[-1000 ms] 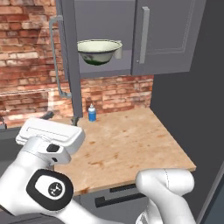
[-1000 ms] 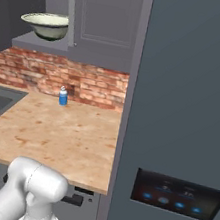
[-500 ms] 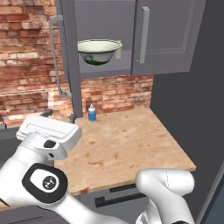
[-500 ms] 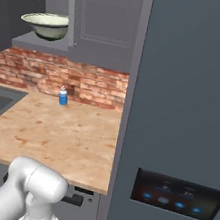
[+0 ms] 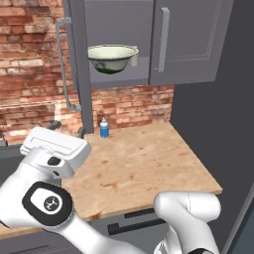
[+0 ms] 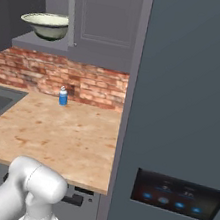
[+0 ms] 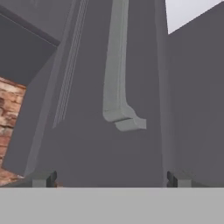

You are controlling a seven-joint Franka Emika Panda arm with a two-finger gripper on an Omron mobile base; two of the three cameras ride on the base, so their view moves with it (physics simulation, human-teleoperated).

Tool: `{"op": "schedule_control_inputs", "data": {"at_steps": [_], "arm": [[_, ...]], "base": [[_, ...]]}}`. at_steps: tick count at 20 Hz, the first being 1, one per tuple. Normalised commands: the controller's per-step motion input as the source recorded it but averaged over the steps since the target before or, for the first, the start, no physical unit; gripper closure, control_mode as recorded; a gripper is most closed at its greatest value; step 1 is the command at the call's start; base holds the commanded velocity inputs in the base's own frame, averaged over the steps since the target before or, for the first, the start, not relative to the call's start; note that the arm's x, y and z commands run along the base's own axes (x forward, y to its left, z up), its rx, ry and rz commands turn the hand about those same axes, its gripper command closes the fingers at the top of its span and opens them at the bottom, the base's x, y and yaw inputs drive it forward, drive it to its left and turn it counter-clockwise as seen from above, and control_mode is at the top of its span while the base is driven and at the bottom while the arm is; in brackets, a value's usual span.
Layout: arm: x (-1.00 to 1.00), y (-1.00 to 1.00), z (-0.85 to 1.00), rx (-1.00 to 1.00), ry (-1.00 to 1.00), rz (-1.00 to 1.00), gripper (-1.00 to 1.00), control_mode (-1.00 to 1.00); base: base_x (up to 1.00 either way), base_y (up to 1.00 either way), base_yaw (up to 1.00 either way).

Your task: Pick the mug and place it in the sink. Pick the bowl and place it in the open cabinet and then close the cabinet.

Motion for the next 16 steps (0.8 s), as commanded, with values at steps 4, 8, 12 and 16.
{"op": "schedule_control_inputs", "data": {"at_steps": [4, 8, 12, 16], "arm": [[0.00, 0.00, 0.00, 0.00, -0.02, -0.03, -1.00, -1.00], [0.00, 0.00, 0.00, 0.00, -0.03, -0.03, -1.00, -1.00], [0.03, -0.01, 0.00, 0.00, 0.00, -0.05, -1.00, -1.00], [0.11, 0.00, 0.00, 0.00, 0.00, -0.03, -1.00, -1.00]], "base": [[0.00, 0.00, 0.00], [0.00, 0.00, 0.00], [0.00, 0.00, 0.00], [0.00, 0.00, 0.00]]}}
